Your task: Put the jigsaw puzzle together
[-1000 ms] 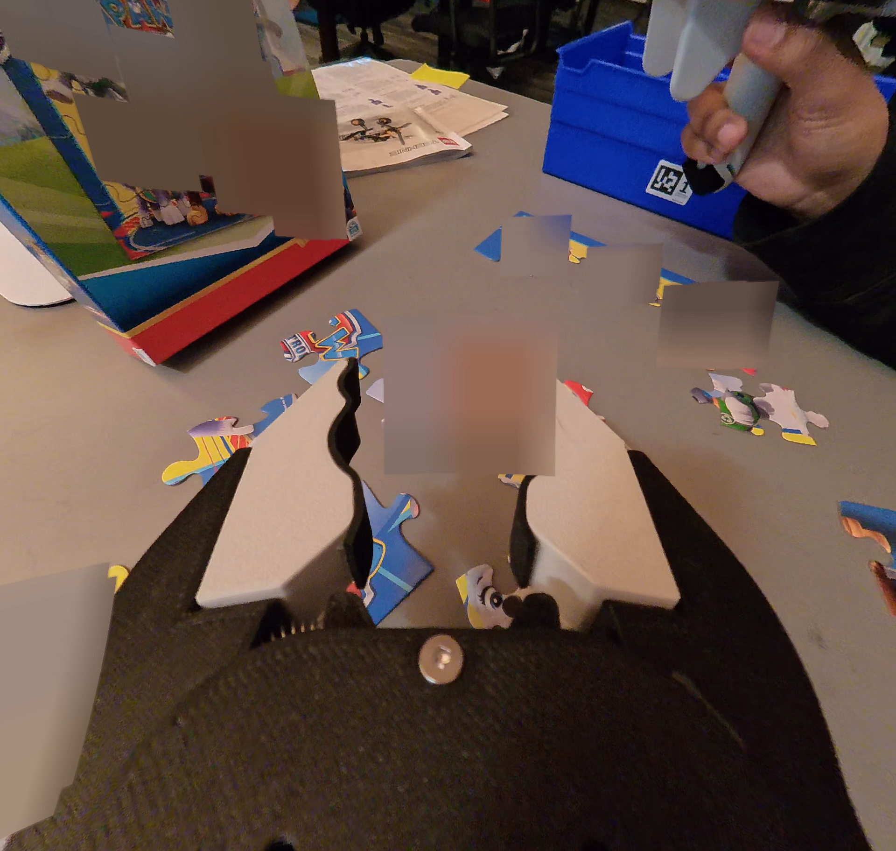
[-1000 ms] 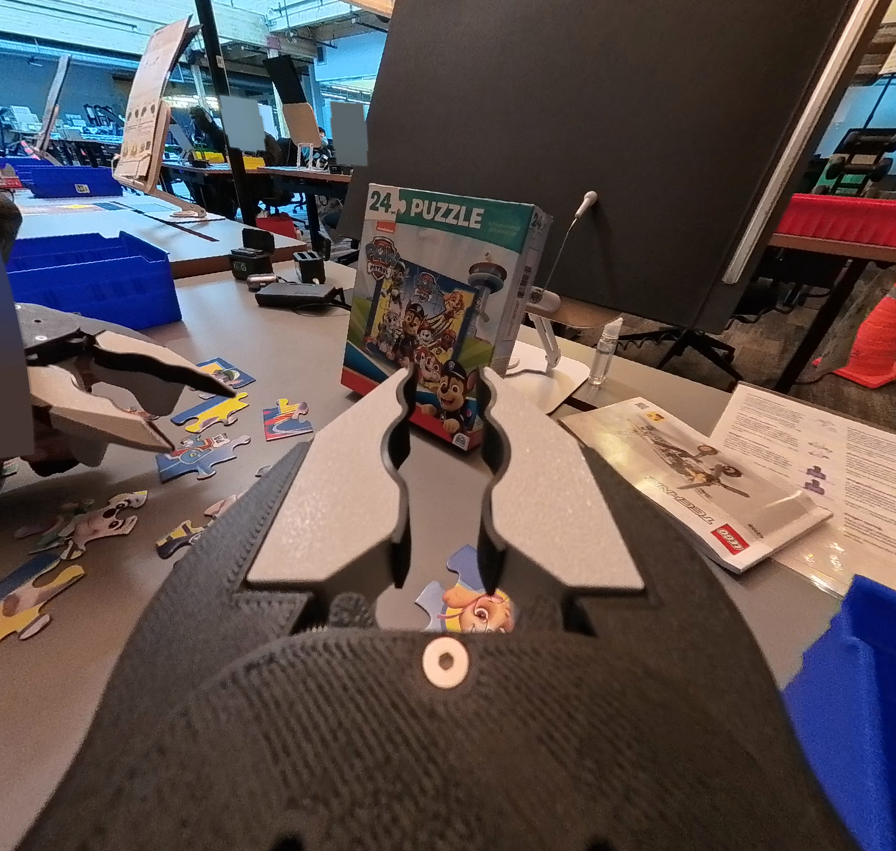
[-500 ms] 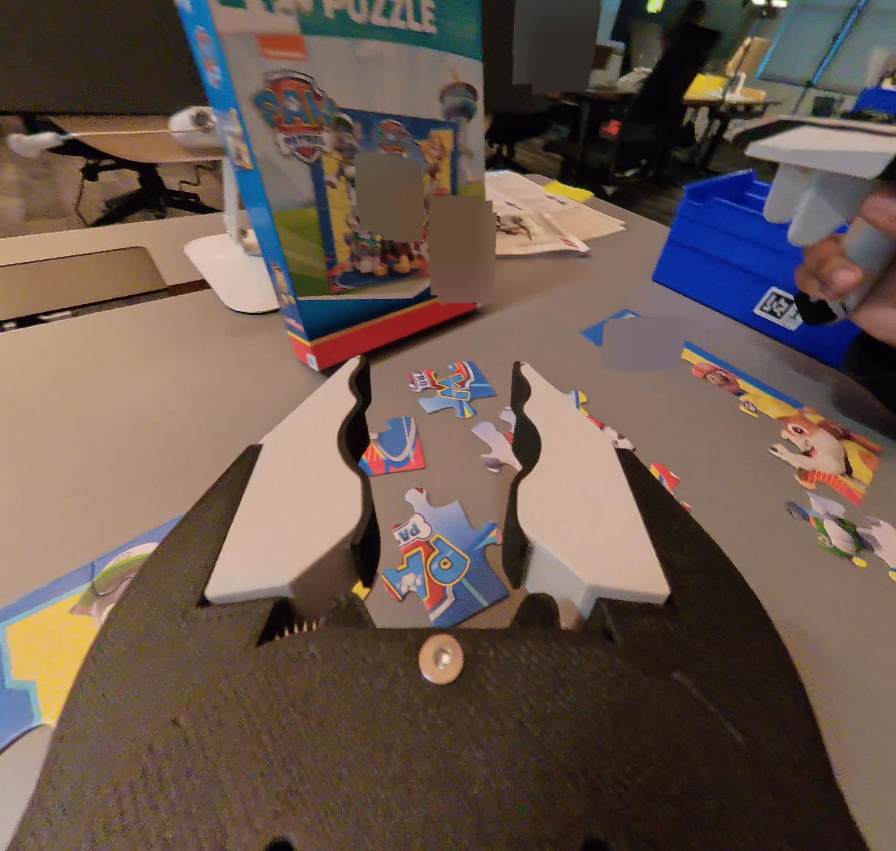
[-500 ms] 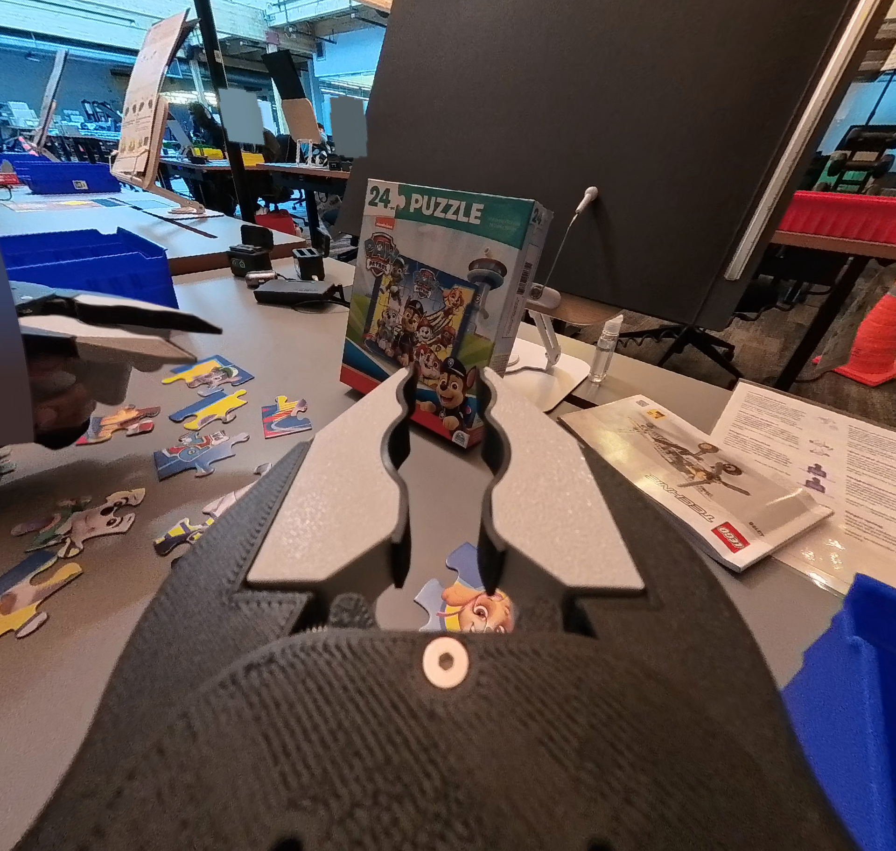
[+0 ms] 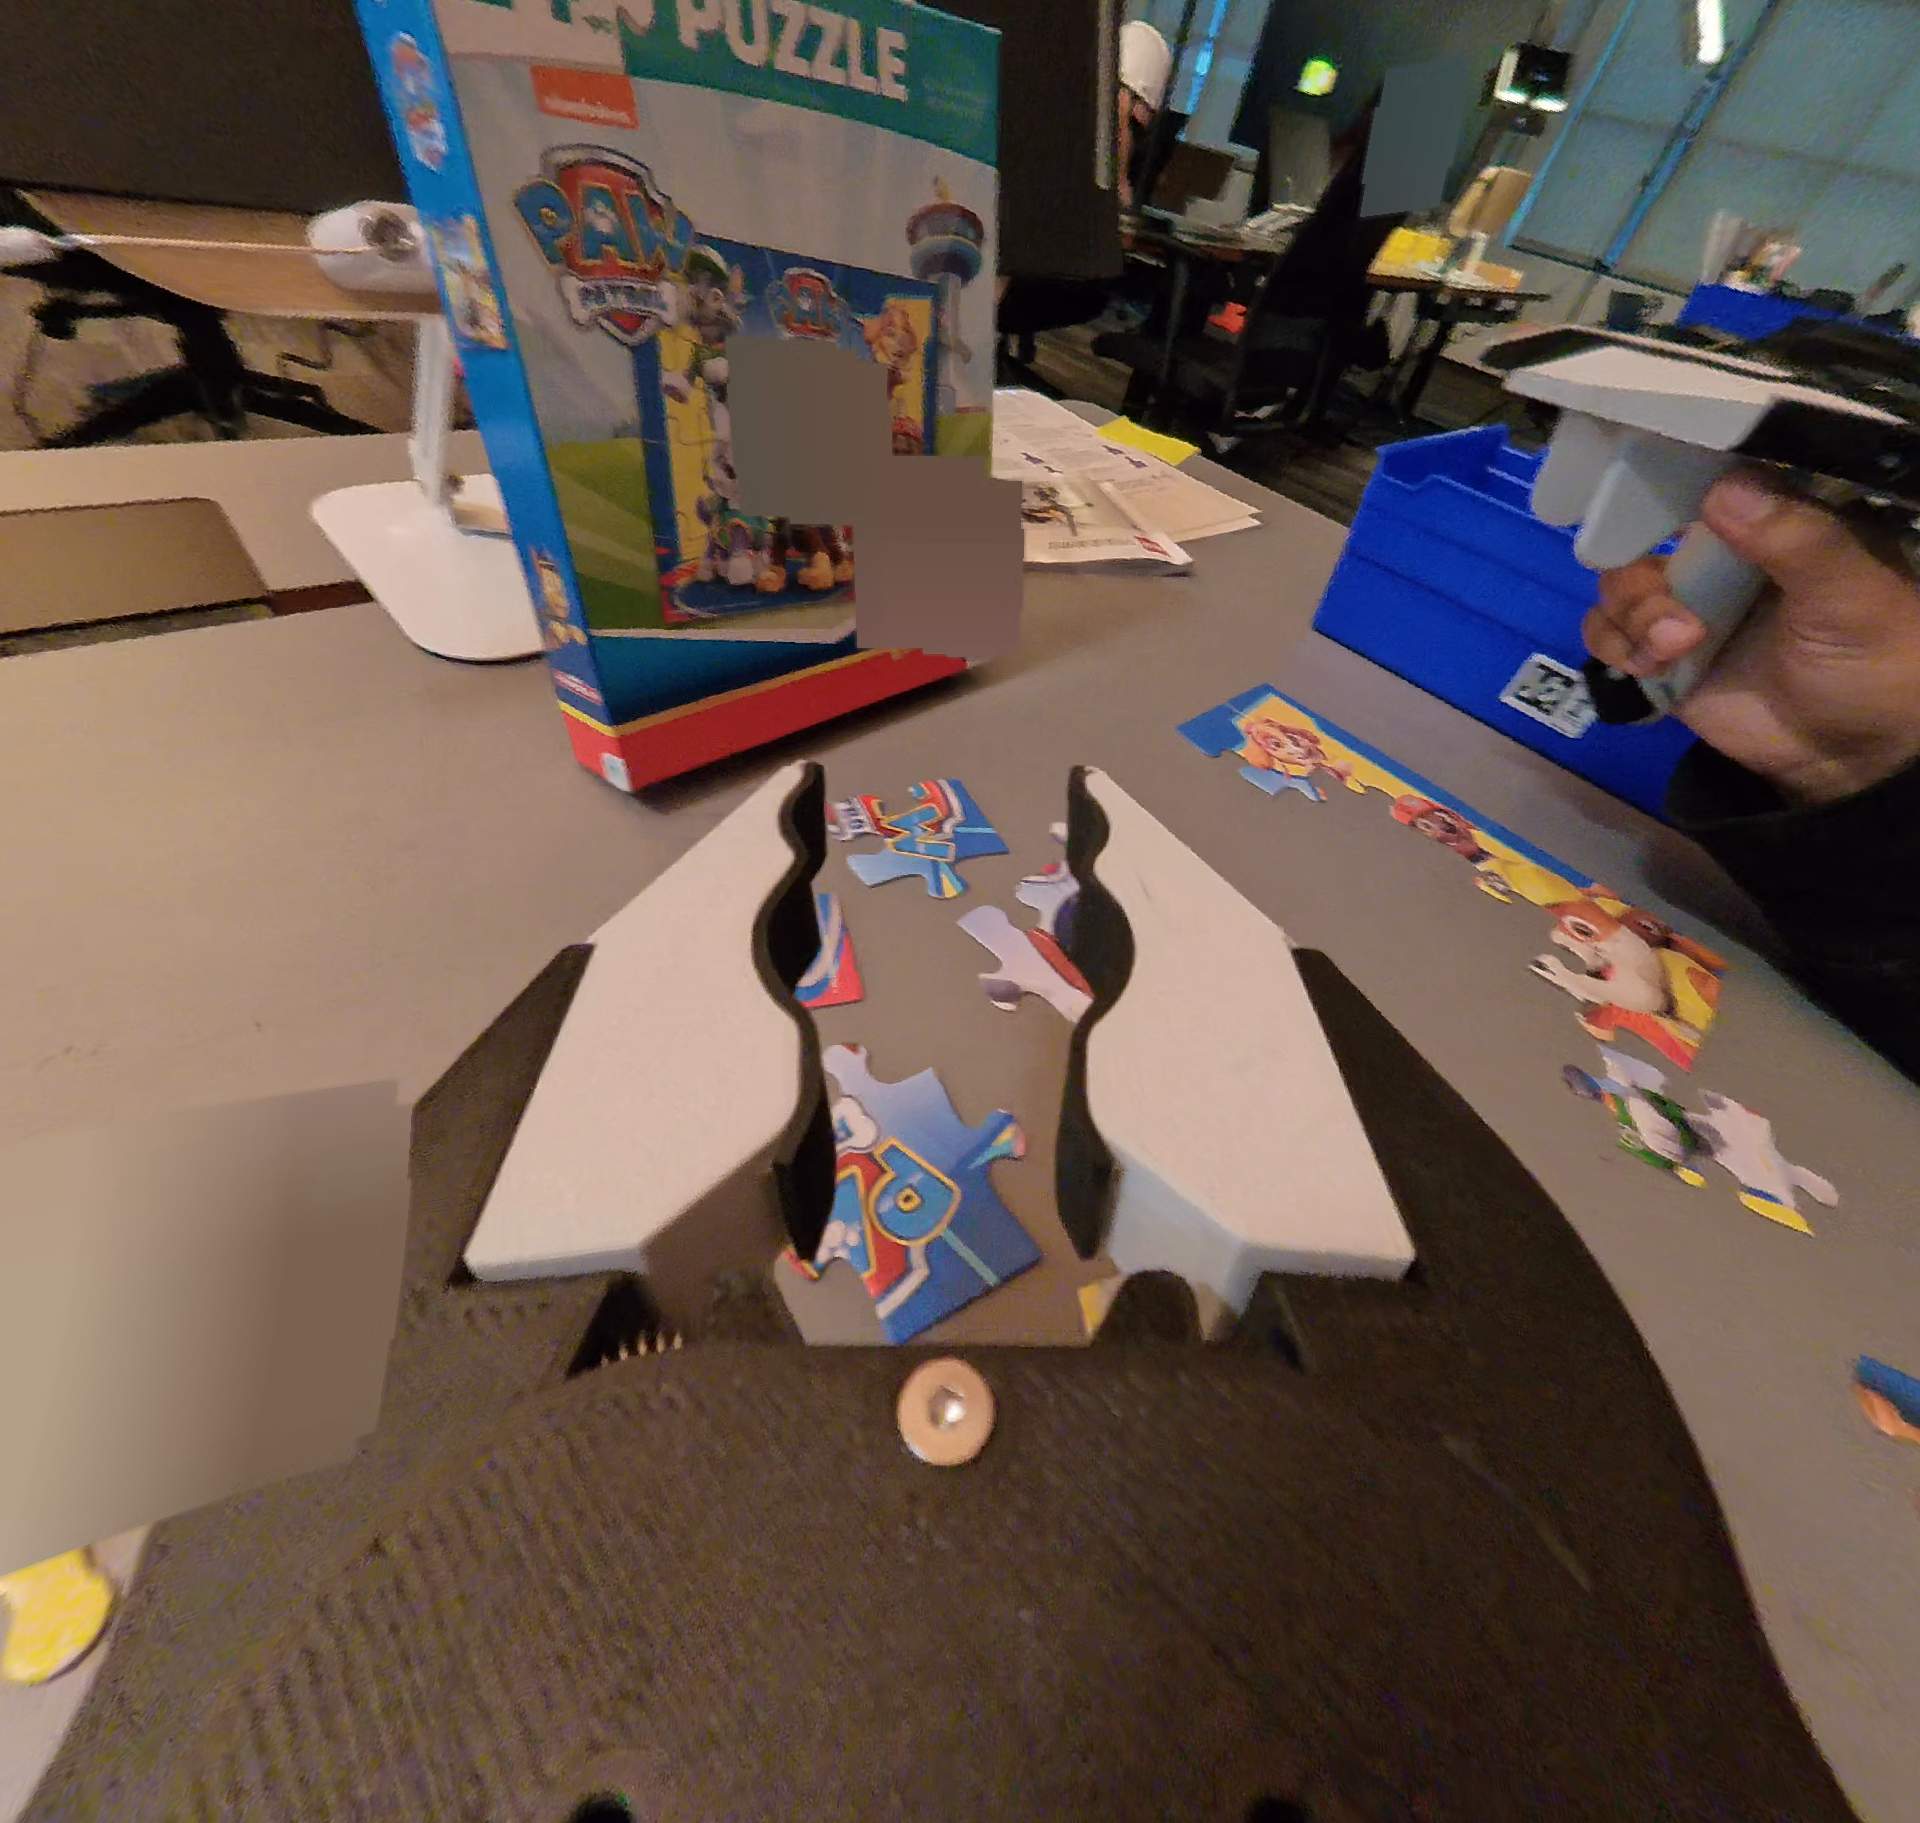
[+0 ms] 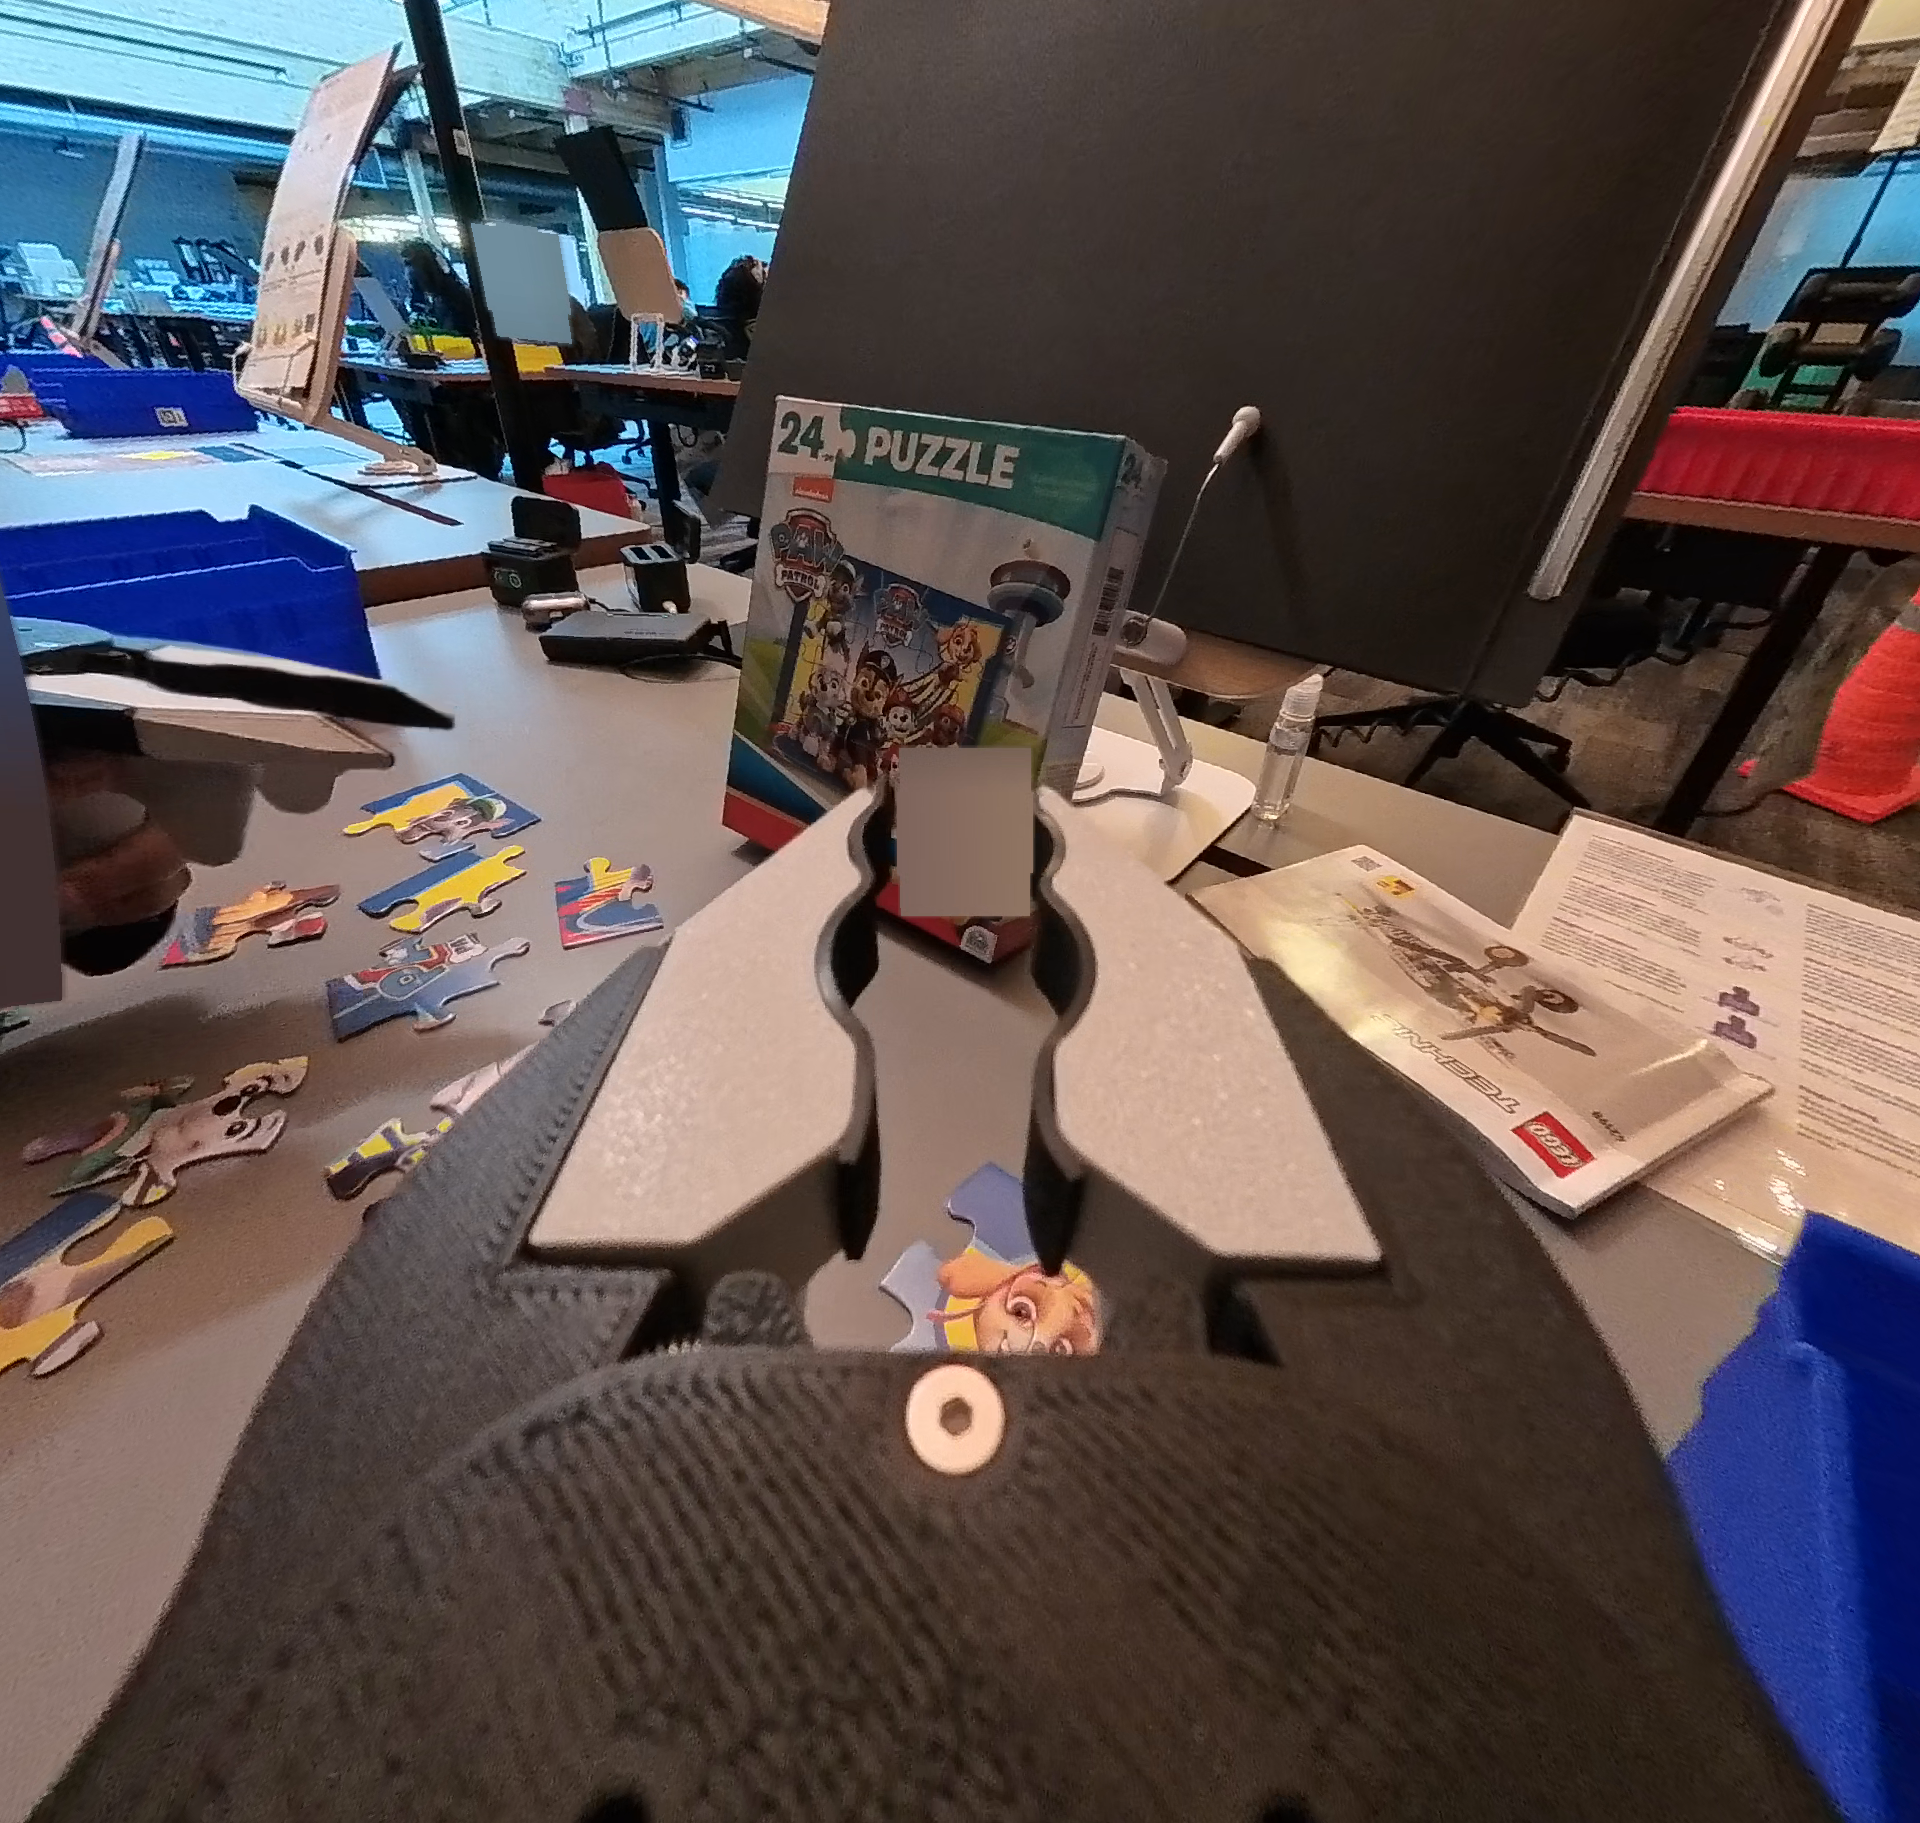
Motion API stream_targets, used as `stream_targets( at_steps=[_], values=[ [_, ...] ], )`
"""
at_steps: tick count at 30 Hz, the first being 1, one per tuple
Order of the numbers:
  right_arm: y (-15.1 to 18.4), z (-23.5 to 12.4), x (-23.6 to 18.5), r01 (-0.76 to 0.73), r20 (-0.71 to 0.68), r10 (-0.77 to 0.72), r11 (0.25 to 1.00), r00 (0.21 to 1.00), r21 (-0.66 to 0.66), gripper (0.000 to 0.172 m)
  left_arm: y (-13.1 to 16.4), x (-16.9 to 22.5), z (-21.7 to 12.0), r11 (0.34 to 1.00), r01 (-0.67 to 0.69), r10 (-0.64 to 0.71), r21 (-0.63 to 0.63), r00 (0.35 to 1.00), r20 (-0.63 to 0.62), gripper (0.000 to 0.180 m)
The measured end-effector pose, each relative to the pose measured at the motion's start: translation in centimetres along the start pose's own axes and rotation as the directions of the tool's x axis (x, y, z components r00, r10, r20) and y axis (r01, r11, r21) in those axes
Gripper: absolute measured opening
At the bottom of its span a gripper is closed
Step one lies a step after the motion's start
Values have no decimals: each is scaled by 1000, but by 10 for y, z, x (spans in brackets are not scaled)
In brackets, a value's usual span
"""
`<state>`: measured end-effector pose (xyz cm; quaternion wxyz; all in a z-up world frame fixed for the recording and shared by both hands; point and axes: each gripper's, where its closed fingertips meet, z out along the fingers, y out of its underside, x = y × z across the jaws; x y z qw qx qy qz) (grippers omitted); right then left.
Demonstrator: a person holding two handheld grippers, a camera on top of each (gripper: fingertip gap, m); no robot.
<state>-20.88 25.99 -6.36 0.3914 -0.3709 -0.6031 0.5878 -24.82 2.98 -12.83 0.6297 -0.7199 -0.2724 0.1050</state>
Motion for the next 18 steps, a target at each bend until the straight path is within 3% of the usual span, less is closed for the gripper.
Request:
stream_targets(
  at_steps=[9,18],
  values=[
    [1,2,-8,5,40,-5,1000,999,11,24,-5,6,-4,999,0,1,33,999,-43,26],
    [23,12,-29,32,122,-23,997,992,-68,29,-2,7,-2,1000,-21,22,20,999,-32,29]
  ],
)
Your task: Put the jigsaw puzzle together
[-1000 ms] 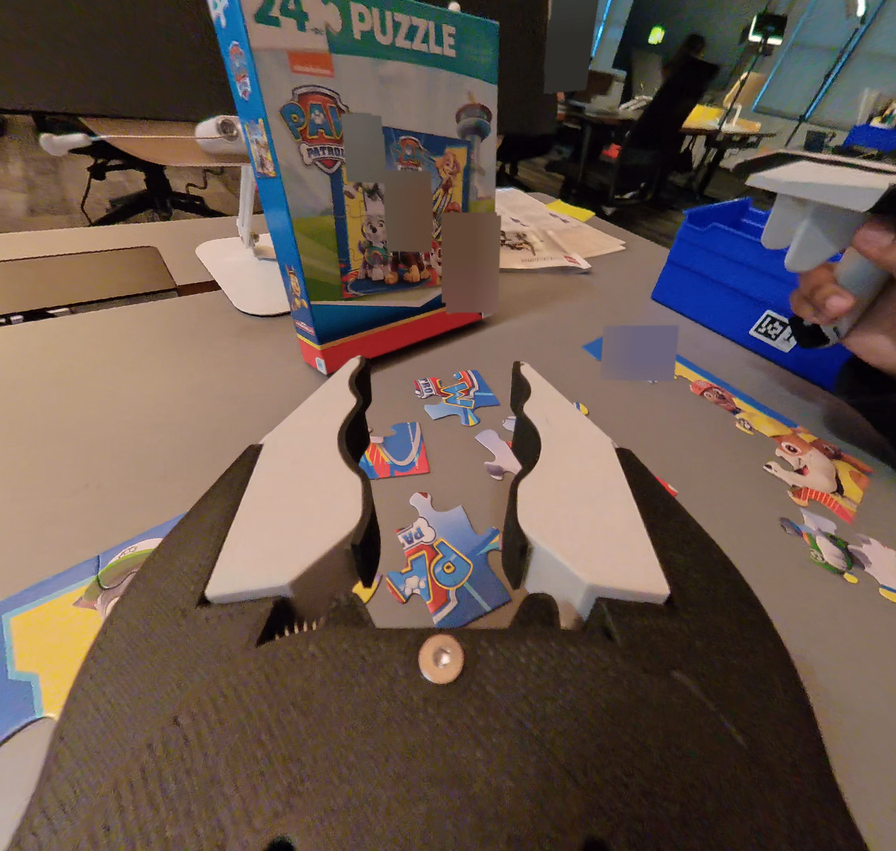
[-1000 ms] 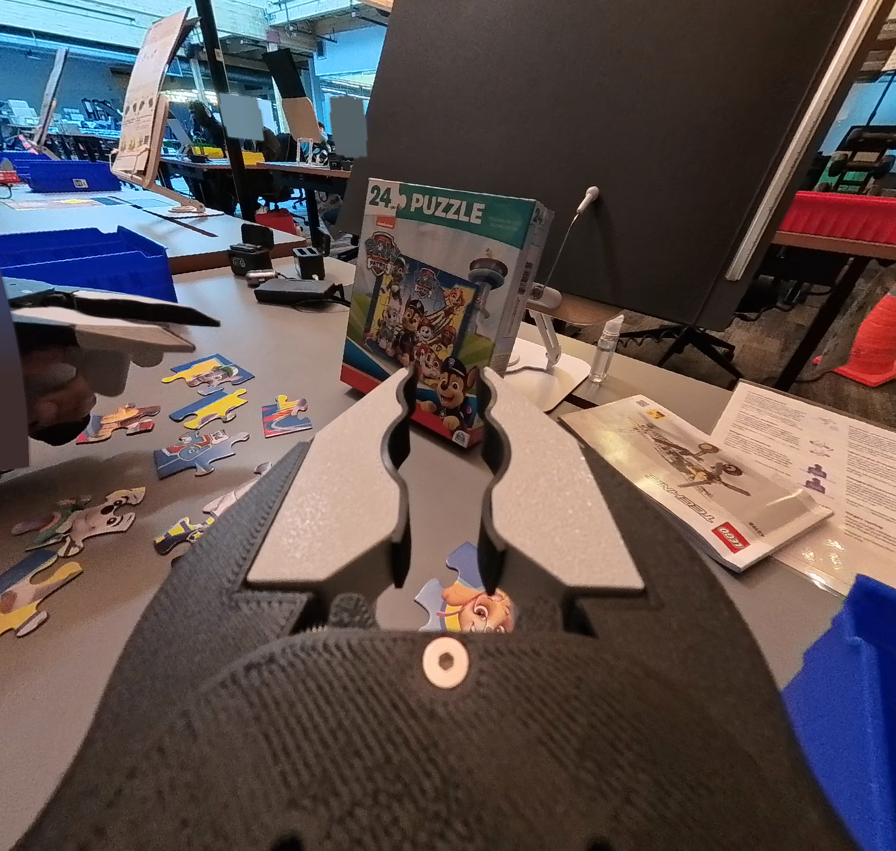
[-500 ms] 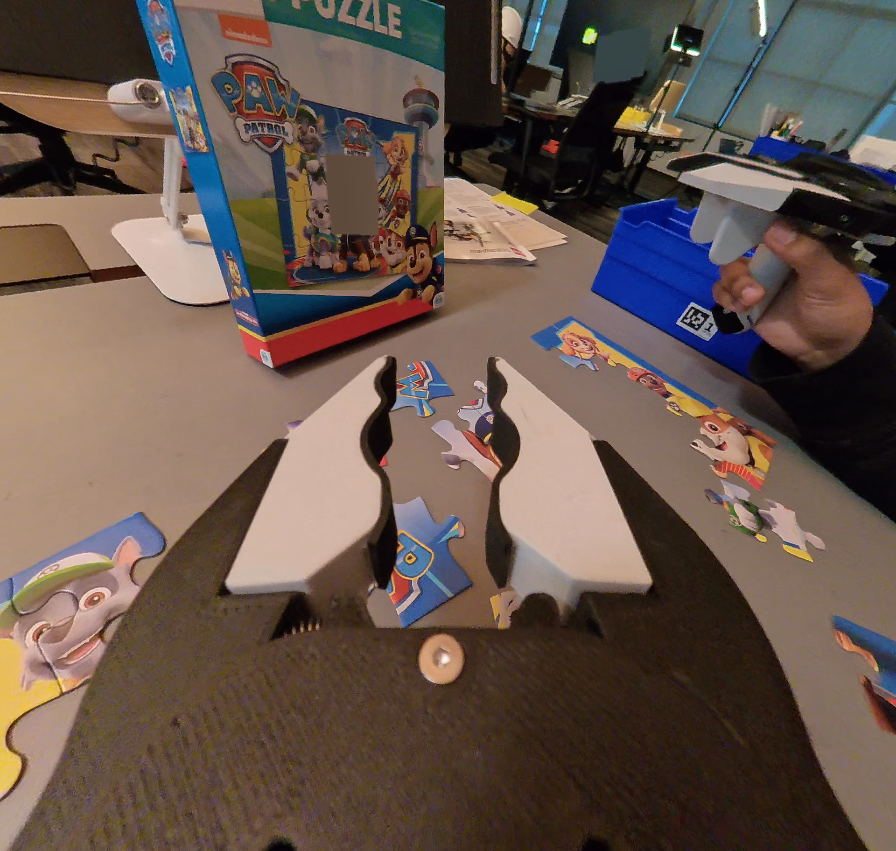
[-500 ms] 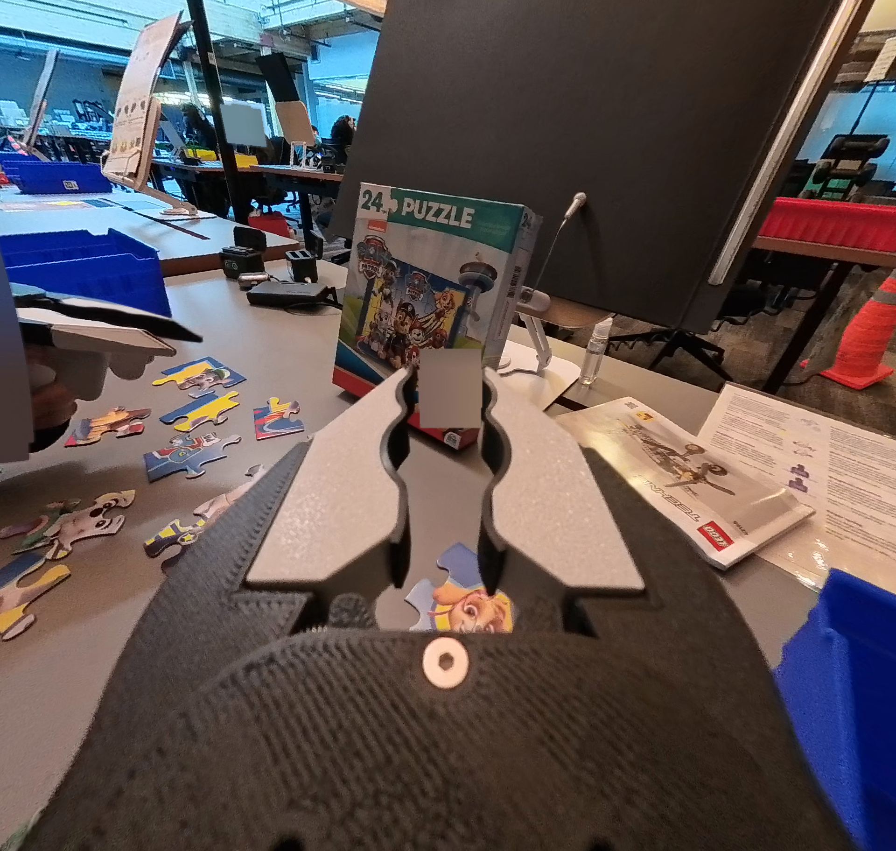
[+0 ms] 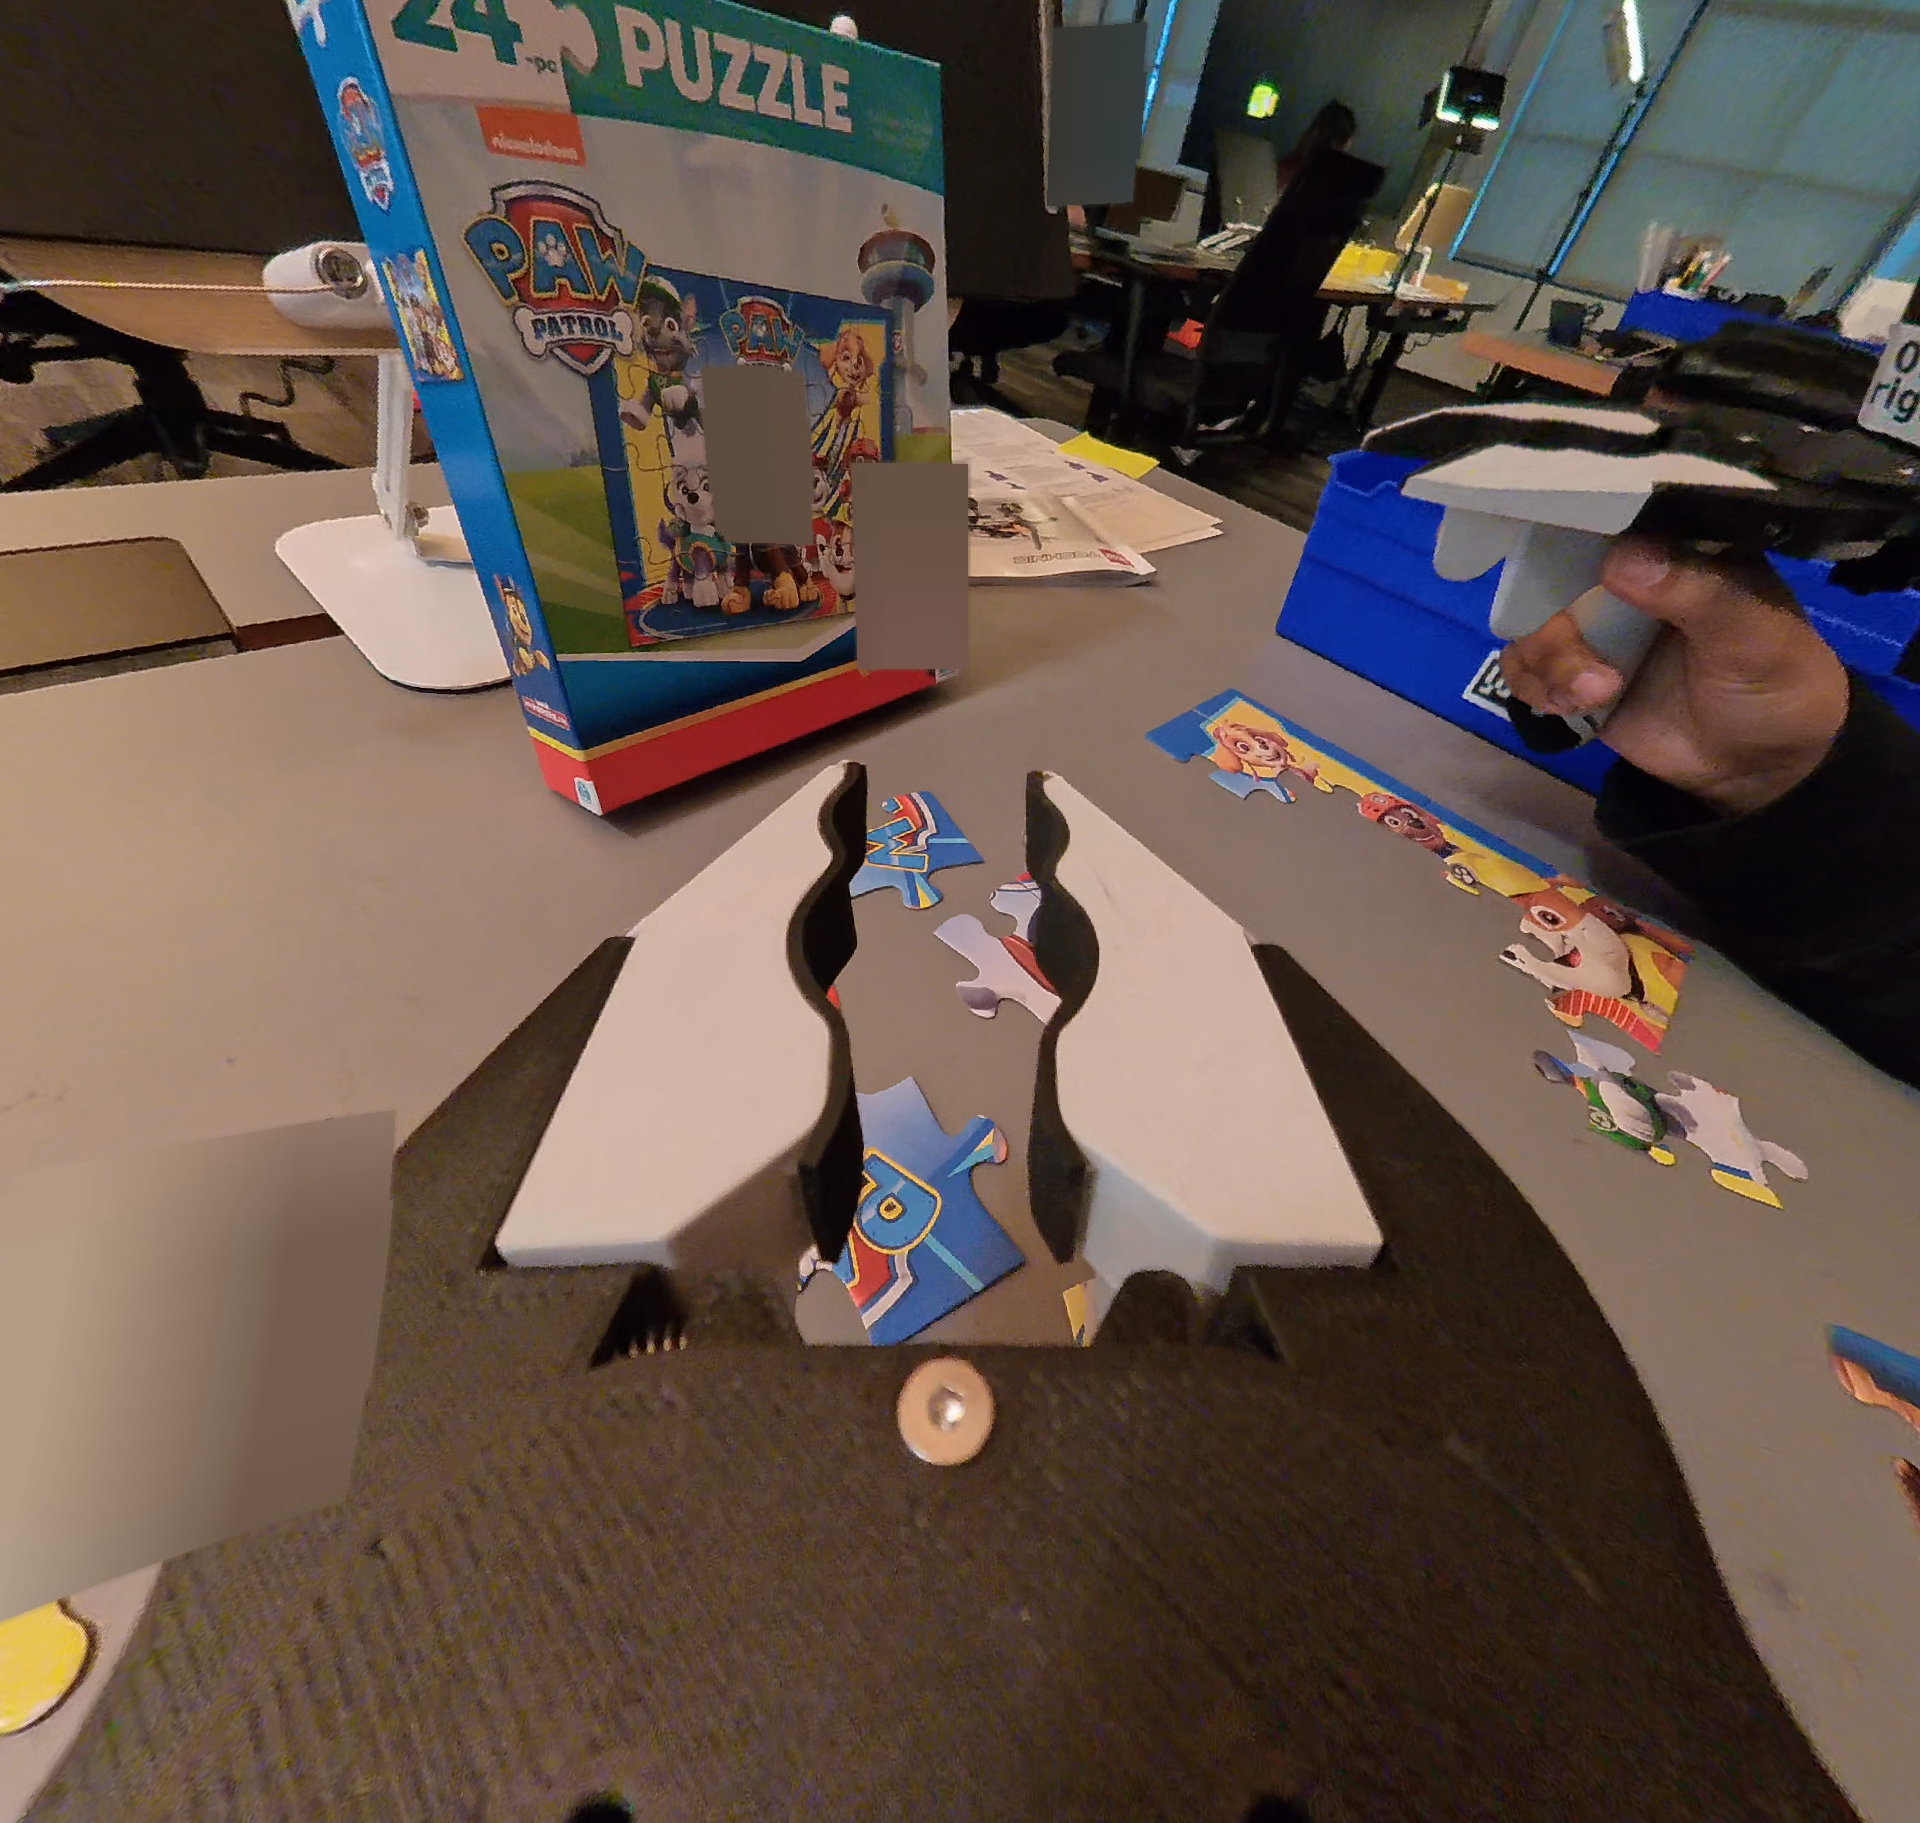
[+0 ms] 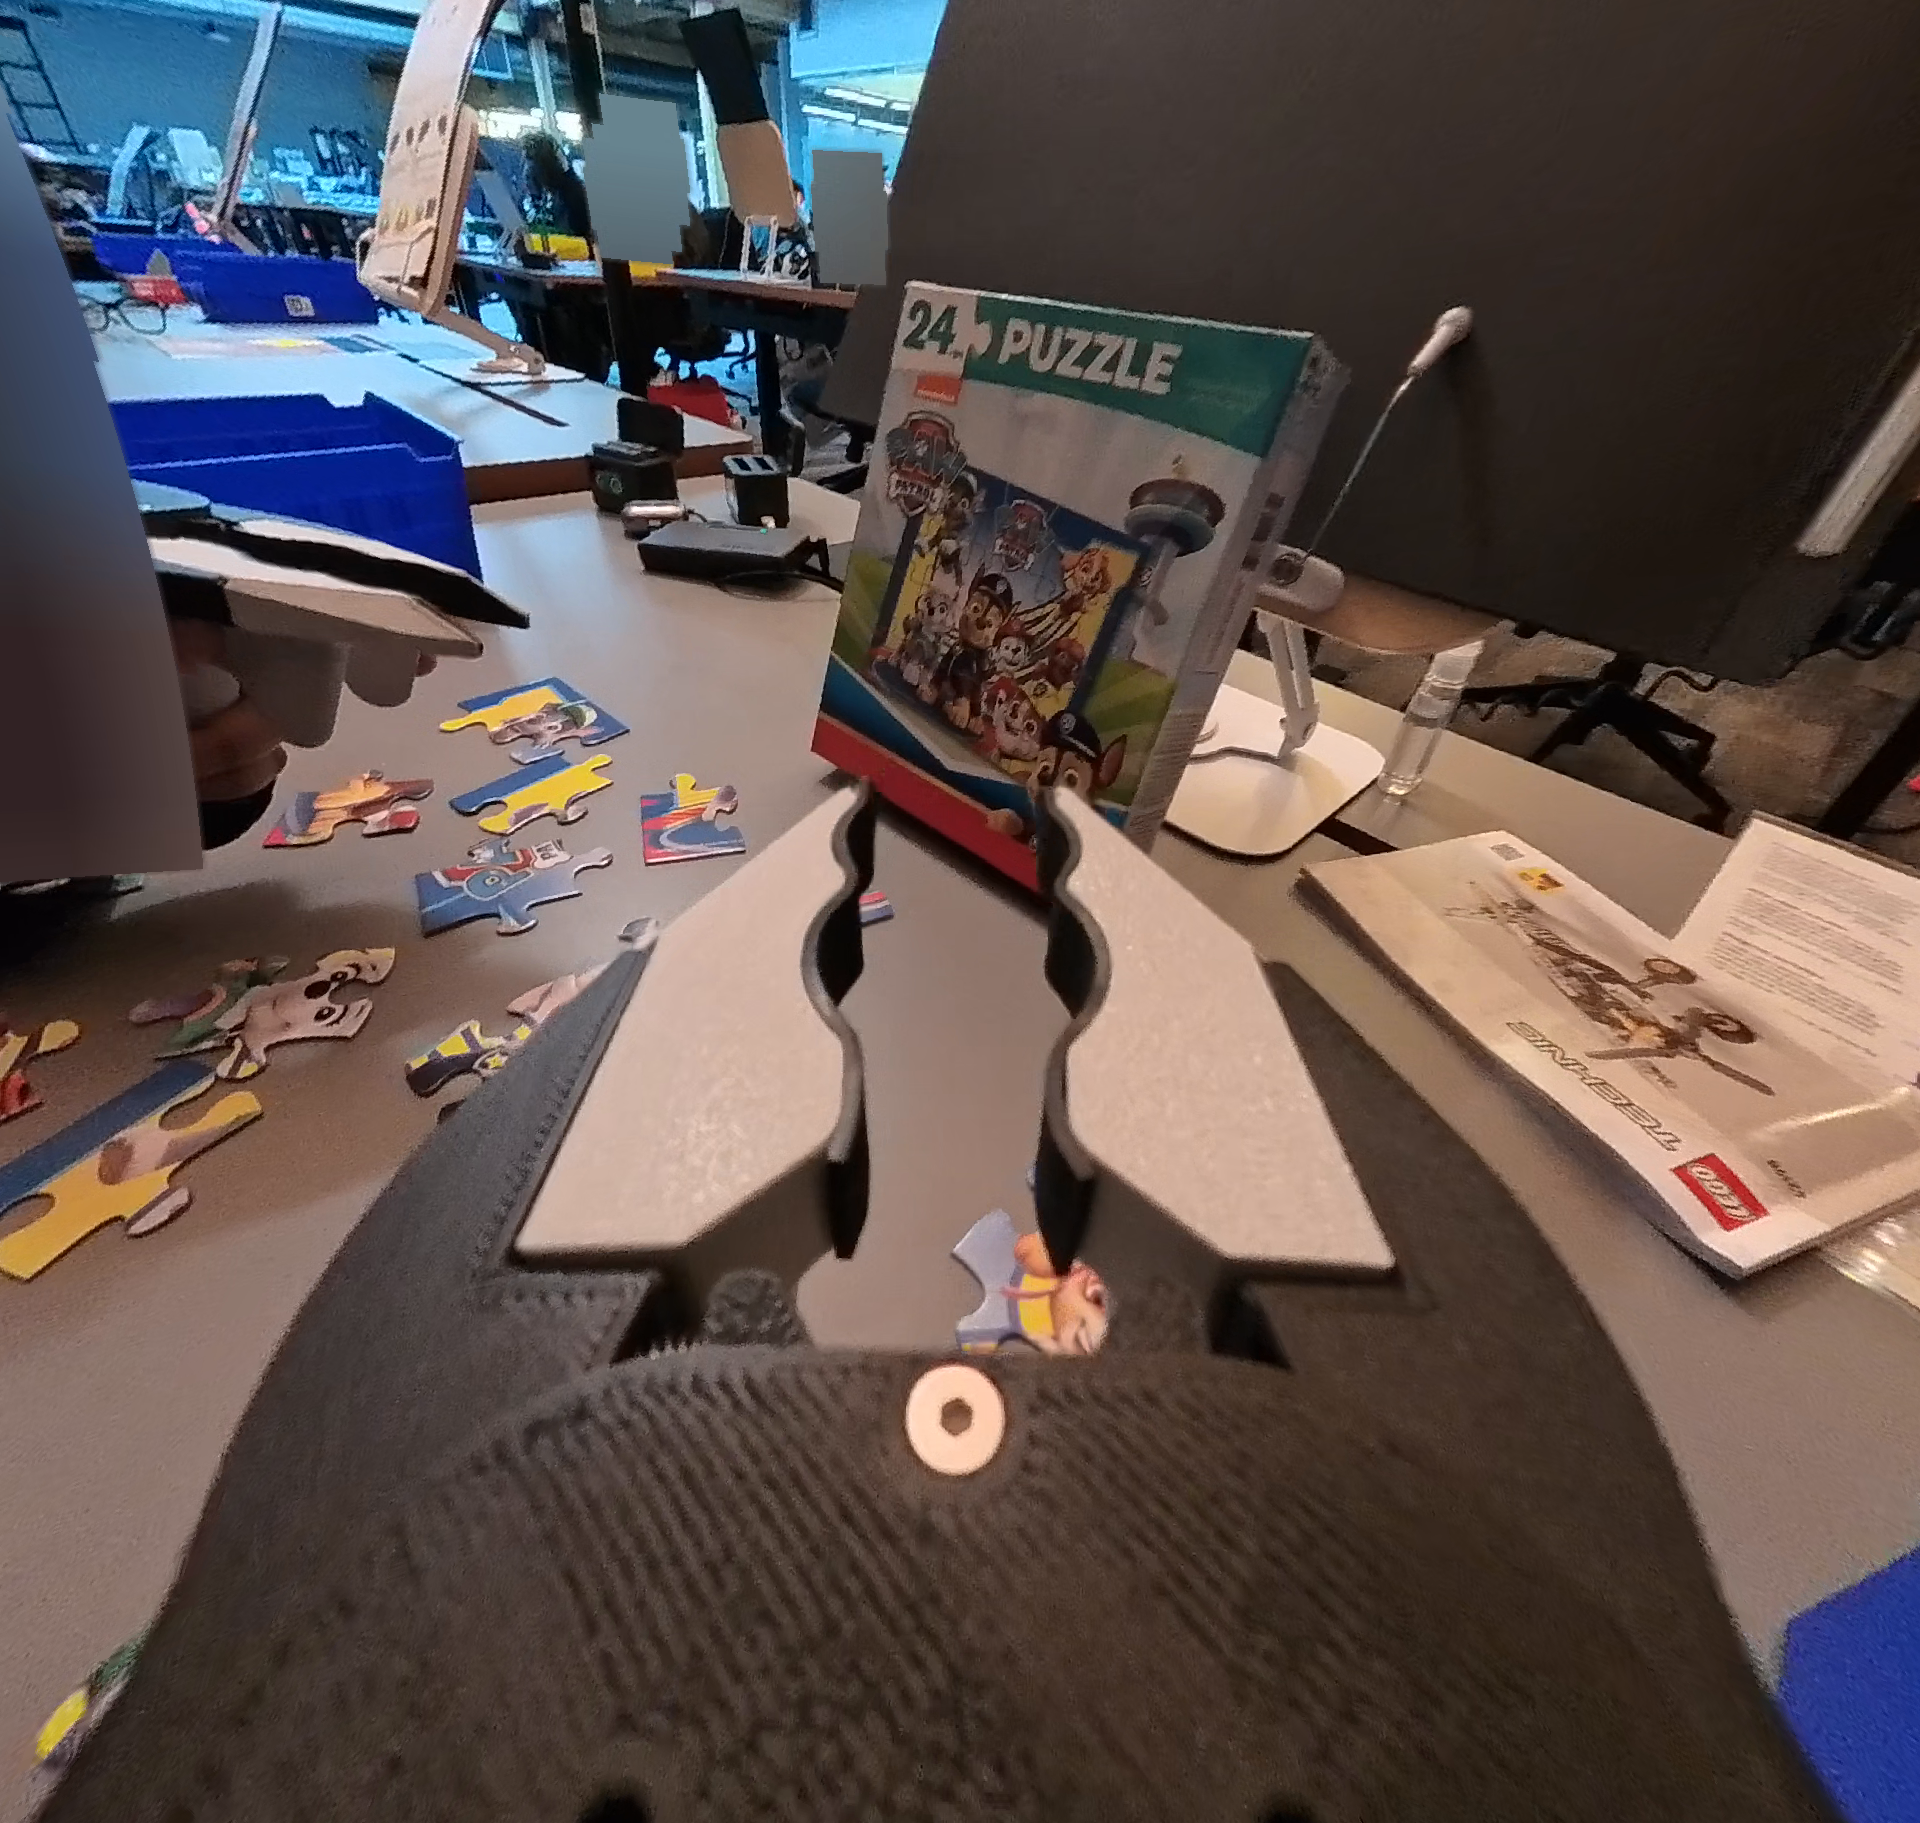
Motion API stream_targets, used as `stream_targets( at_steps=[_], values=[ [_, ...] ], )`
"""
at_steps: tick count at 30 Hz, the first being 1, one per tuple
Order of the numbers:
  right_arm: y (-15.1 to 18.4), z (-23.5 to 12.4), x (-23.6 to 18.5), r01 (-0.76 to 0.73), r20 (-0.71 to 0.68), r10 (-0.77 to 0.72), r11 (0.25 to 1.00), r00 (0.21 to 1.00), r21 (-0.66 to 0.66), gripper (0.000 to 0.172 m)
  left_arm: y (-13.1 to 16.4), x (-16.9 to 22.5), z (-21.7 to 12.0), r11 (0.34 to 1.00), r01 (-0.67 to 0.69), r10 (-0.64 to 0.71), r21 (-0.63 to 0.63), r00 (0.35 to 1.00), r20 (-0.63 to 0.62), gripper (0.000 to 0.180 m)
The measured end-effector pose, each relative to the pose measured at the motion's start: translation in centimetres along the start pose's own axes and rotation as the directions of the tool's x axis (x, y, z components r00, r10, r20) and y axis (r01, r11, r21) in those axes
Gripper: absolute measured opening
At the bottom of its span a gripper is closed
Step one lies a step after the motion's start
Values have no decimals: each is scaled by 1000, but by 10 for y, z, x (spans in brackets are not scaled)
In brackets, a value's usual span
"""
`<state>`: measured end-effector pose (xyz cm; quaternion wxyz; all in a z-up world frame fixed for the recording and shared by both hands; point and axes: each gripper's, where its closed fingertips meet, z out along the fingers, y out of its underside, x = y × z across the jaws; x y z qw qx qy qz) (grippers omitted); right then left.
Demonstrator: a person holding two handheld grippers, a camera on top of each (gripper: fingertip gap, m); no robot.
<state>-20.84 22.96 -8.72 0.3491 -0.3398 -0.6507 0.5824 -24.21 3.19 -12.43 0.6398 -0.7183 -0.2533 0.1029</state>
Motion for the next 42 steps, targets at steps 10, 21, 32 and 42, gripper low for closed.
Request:
stream_targets(
  at_steps=[10,21,32,42],
  values=[
    [3,2,-5,-16,24,16,1000,1000,-18,30,5,7,4,998,-57,57,-23,998,0,35],
    [3,1,-2,4,5,-4,1000,1000,-24,29,8,9,6,998,-53,53,-37,998,-15,35],
    [3,0,2,14,-8,-14,1000,1000,-19,28,6,5,5,995,-99,99,-32,995,6,40],
    [3,-3,12,26,-49,-26,1000,998,0,27,-60,-64,-95,975,-188,132,117,917,376,34]
  ],
)
